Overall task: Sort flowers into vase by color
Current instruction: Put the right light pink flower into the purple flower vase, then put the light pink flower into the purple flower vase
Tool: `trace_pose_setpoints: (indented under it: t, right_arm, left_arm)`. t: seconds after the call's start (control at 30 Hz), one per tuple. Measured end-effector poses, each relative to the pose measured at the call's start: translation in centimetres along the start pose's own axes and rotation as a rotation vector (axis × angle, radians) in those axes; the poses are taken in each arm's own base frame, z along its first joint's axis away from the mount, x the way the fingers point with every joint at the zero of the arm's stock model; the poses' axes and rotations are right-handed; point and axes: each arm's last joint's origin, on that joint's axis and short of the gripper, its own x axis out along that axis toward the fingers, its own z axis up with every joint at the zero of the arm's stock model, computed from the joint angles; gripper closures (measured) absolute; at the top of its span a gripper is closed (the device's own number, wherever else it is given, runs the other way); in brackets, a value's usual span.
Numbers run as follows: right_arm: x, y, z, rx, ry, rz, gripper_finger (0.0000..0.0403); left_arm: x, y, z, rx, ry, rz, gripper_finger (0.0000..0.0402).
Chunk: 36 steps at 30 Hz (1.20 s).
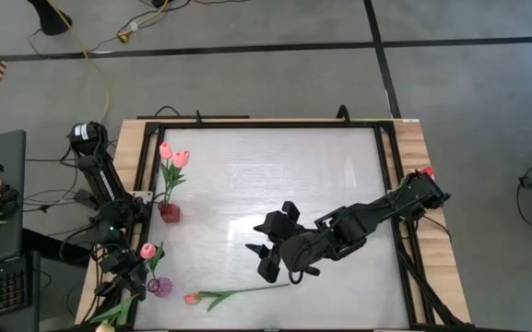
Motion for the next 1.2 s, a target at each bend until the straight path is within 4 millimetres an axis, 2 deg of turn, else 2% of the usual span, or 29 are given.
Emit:
trace_pose_setpoints:
  t: [0.4, 0.83, 1.2]
  right_arm:
    - [0.01, 0.01, 0.0, 0.012, 0.004, 0.006, 0.0155]
    - [0.01, 0.07, 0.01, 0.032, 0.011, 0.02, 0.0155]
    - [0.01, 0.12, 0.08, 0.037, 0.005, 0.026, 0.0155]
  left_arm:
    - [0.0, -0.01, -0.08, 0.02, 0.008, 0.0, 0.0399]
    - [-0.03, 0.17, 0.0, -0.035, 0.009, 0.054, 0.0325]
    - [-0.32, 0.41, 0.72, -0.101, -0.037, 0.054, 0.0319]
